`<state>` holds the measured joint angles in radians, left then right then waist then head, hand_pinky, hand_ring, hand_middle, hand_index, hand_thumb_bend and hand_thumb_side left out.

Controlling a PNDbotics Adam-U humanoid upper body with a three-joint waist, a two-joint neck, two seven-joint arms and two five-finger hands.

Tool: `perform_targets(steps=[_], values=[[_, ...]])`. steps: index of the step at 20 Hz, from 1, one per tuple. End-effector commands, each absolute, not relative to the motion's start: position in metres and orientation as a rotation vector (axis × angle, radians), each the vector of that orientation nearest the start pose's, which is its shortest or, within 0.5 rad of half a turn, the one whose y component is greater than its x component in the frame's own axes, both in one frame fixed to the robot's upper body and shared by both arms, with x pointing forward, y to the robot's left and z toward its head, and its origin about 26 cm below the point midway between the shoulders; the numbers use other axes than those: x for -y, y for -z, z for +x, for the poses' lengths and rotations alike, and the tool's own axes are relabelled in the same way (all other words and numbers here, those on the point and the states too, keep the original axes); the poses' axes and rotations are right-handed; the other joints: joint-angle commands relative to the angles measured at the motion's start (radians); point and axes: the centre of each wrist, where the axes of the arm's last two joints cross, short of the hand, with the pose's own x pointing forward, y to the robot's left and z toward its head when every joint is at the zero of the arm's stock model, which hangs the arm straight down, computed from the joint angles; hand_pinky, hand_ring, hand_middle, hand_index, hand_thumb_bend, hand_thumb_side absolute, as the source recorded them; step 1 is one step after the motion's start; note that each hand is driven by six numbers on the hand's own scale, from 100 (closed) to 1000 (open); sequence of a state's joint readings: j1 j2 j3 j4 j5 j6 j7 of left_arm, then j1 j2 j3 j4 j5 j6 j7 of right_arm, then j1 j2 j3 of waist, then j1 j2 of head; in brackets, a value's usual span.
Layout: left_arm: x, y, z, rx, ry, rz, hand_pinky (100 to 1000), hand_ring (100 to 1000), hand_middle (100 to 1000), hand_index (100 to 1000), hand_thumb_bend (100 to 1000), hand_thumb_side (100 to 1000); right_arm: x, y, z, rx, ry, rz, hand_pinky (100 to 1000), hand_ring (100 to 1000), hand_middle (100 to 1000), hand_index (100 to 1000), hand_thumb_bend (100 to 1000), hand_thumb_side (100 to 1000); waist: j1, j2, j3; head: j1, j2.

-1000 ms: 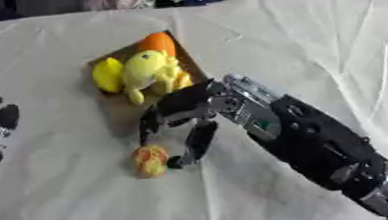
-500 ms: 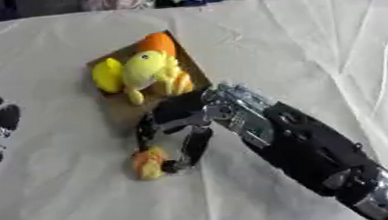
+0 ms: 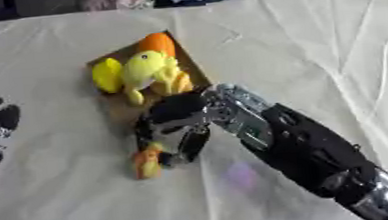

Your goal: Pick up objects on the table and place them in the box.

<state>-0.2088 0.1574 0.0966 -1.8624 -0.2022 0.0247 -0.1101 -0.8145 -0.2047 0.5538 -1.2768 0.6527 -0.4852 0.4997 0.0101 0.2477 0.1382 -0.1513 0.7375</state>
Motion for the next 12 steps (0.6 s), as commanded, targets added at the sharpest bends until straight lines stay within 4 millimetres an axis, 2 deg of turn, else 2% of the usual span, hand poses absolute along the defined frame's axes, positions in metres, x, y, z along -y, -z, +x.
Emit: perform_targets(steps=[1, 6, 12], values=[[-0.276, -0.141, 0.307, 2.025, 0.341, 0.310, 640, 581, 615, 771, 491, 461, 0.091, -0.172, 0.403, -2.376, 2.445, 0.184, 687, 659, 597, 364, 100, 100, 0.003, -0.013, 0.000, 0.001, -0.005], [-0.277, -0.143, 0.307, 2.033, 0.330, 0.315, 640, 581, 614, 771, 492, 459, 0.101, -0.197, 0.403, -2.506, 2.352, 0.211, 681, 654, 592, 359, 100, 100, 0.006, -0.014, 0.000, 0.003, -0.004], [-0.276, -0.144, 0.306, 2.038, 0.327, 0.310, 639, 581, 613, 771, 496, 458, 0.111, -0.213, 0.411, -2.665, 2.294, 0.275, 671, 645, 589, 357, 100, 100, 0.009, -0.015, 0.000, 0.003, -0.005]])
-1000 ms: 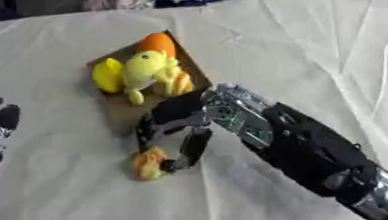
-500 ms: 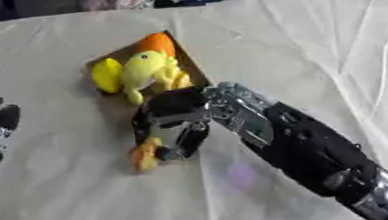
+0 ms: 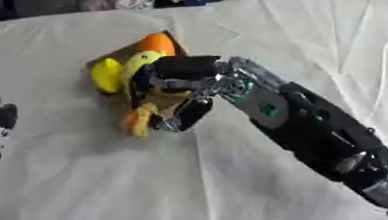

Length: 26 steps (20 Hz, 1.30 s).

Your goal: Pick up objects on the table and place them in the box.

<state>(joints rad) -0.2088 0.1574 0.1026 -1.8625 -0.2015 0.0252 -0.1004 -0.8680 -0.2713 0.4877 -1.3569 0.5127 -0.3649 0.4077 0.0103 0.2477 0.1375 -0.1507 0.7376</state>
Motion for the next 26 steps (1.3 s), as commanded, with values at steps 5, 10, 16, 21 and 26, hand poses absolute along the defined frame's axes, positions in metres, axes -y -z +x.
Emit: perform_targets(steps=[5, 10, 16, 21, 26], values=[[-0.276, -0.144, 0.306, 2.038, 0.314, 0.329, 673, 574, 608, 767, 506, 449, 0.107, -0.212, 0.426, -2.715, 2.316, 0.385, 679, 655, 600, 375, 100, 100, 0.011, -0.017, 0.005, -0.005, -0.004], [-0.274, -0.144, 0.306, 2.045, 0.305, 0.320, 666, 568, 609, 769, 505, 449, 0.101, -0.196, 0.441, -2.686, 2.366, 0.590, 692, 670, 620, 434, 108, 100, 0.014, -0.017, 0.015, -0.012, -0.004], [-0.274, -0.144, 0.306, 2.045, 0.307, 0.311, 664, 569, 610, 769, 509, 449, 0.097, -0.179, 0.447, -2.479, 2.459, 0.812, 739, 734, 712, 635, 281, 261, 0.012, -0.018, 0.016, -0.011, -0.005], [-0.274, -0.143, 0.306, 2.044, 0.309, 0.310, 664, 567, 608, 769, 512, 450, 0.095, -0.179, 0.445, -2.347, 2.451, 0.964, 753, 754, 748, 728, 408, 379, 0.012, -0.017, 0.016, -0.010, -0.005], [-0.274, -0.144, 0.306, 2.046, 0.310, 0.309, 663, 566, 607, 769, 515, 450, 0.097, -0.185, 0.444, -2.372, 2.401, 1.007, 750, 756, 764, 783, 433, 434, 0.013, -0.017, 0.012, -0.006, -0.005]])
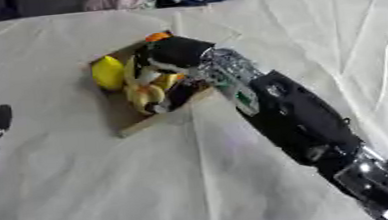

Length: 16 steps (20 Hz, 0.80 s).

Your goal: Pick up objects on the table and place them in the box.

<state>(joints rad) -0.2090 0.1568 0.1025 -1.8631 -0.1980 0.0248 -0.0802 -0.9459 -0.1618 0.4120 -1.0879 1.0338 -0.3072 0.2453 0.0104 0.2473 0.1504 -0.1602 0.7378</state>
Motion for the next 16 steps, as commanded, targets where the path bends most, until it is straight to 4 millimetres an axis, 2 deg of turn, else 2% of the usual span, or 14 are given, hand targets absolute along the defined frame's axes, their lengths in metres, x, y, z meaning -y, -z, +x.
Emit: perform_targets(steps=[1, 4, 9, 11, 14, 16], values=[[-0.274, -0.144, 0.306, 2.046, 0.310, 0.309, 663, 566, 607, 769, 515, 450, 0.098, -0.186, 0.444, -2.393, 2.387, 1.011, 750, 756, 764, 785, 434, 438, 0.013, -0.017, -0.001, 0.004, -0.005], [-0.274, -0.144, 0.306, 2.047, 0.307, 0.312, 663, 564, 606, 768, 517, 449, 0.103, -0.193, 0.444, -2.483, 2.325, 1.025, 742, 754, 769, 821, 458, 499, 0.012, -0.017, -0.005, 0.007, -0.005], [-0.275, -0.145, 0.306, 2.051, 0.299, 0.316, 661, 562, 604, 767, 520, 447, 0.113, -0.207, 0.442, -2.635, 2.189, 1.070, 736, 753, 775, 835, 447, 521, 0.011, -0.018, -0.009, 0.013, -0.004], [-0.275, -0.145, 0.306, 2.057, 0.291, 0.315, 655, 558, 600, 765, 521, 442, 0.118, -0.215, 0.441, -2.692, 2.127, 1.078, 737, 755, 783, 840, 406, 484, 0.011, -0.018, -0.012, 0.016, -0.003], [-0.276, -0.147, 0.305, 2.068, 0.274, 0.312, 646, 556, 598, 763, 525, 443, 0.128, -0.224, 0.437, -2.810, 2.038, 1.043, 724, 755, 787, 832, 286, 395, 0.009, -0.019, -0.017, 0.025, -0.003], [-0.277, -0.146, 0.305, 2.066, 0.270, 0.314, 646, 556, 599, 763, 527, 443, 0.136, -0.229, 0.434, -2.946, 1.960, 0.969, 711, 747, 781, 821, 236, 384, 0.008, -0.019, -0.022, 0.030, -0.002]])
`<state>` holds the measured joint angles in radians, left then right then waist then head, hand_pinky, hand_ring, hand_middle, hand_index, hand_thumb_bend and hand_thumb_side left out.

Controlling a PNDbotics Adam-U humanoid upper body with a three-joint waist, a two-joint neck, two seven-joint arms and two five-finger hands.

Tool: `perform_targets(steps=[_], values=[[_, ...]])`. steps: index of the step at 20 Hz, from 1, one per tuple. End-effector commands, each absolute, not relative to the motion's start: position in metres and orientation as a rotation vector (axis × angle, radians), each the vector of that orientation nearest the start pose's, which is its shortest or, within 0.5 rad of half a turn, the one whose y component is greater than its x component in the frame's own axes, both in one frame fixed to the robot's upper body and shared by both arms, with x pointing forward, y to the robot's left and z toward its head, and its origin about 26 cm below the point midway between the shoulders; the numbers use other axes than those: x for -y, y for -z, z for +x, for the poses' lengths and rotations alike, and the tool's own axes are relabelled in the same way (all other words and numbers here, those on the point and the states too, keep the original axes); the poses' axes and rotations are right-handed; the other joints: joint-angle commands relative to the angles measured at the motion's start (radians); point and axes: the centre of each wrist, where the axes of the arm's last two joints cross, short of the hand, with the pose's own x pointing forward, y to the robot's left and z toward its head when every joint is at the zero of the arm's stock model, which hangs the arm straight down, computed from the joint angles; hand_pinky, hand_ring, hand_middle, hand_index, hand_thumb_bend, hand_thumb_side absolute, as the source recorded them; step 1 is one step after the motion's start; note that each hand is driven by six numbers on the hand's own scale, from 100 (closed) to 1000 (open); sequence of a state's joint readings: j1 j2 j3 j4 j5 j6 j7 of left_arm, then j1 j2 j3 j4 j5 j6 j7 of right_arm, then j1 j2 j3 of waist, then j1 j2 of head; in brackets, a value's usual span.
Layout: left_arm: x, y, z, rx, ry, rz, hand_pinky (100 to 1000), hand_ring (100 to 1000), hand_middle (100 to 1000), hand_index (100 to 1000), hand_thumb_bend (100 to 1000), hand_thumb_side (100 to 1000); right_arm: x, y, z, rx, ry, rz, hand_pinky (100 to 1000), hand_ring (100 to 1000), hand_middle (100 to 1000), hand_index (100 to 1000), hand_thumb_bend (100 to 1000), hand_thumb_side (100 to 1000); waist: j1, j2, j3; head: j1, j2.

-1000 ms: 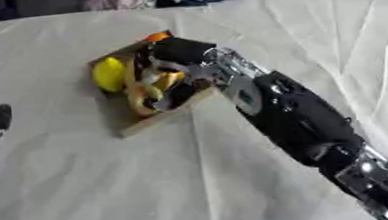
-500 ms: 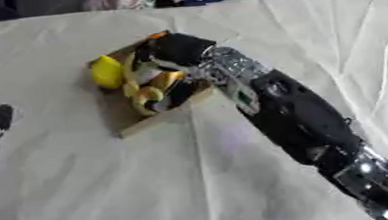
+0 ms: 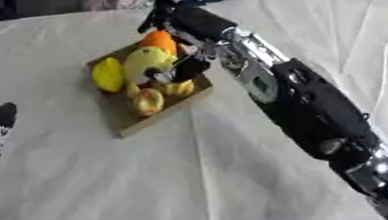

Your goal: Pick up objects on the table and place them in the box.

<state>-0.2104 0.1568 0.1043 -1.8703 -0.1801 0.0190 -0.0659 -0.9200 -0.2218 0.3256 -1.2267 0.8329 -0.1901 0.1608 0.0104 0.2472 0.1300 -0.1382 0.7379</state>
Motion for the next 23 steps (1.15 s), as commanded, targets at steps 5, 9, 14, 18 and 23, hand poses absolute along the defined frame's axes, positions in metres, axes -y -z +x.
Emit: perform_targets(steps=[5, 9, 14, 18, 23], values=[[-0.278, -0.142, 0.305, 2.050, 0.265, 0.320, 647, 559, 601, 763, 530, 443, 0.163, -0.246, 0.414, 2.246, -1.102, -0.443, 699, 747, 778, 815, 173, 378, 0.004, -0.020, -0.019, 0.028, 0.001], [-0.278, -0.140, 0.305, 2.040, 0.264, 0.324, 647, 561, 601, 762, 531, 442, 0.193, -0.255, 0.392, 2.332, -0.899, -0.312, 691, 746, 780, 817, 136, 383, -0.001, -0.018, -0.035, 0.047, 0.005], [-0.278, -0.138, 0.305, 2.034, 0.262, 0.320, 646, 565, 605, 763, 534, 441, 0.234, -0.251, 0.362, 2.387, -0.694, -0.307, 682, 739, 775, 814, 123, 384, -0.004, -0.015, -0.056, 0.072, 0.010], [-0.275, -0.139, 0.306, 2.039, 0.260, 0.310, 642, 564, 606, 761, 574, 401, 0.260, -0.231, 0.343, 2.381, -0.543, -0.359, 673, 726, 771, 819, 115, 283, -0.004, -0.014, -0.070, 0.090, 0.013], [-0.273, -0.136, 0.305, 2.028, 0.237, 0.305, 640, 566, 612, 763, 526, 435, 0.281, -0.193, 0.323, 2.304, -0.414, -0.391, 671, 718, 767, 856, 153, 365, -0.002, -0.010, -0.084, 0.122, 0.022]])
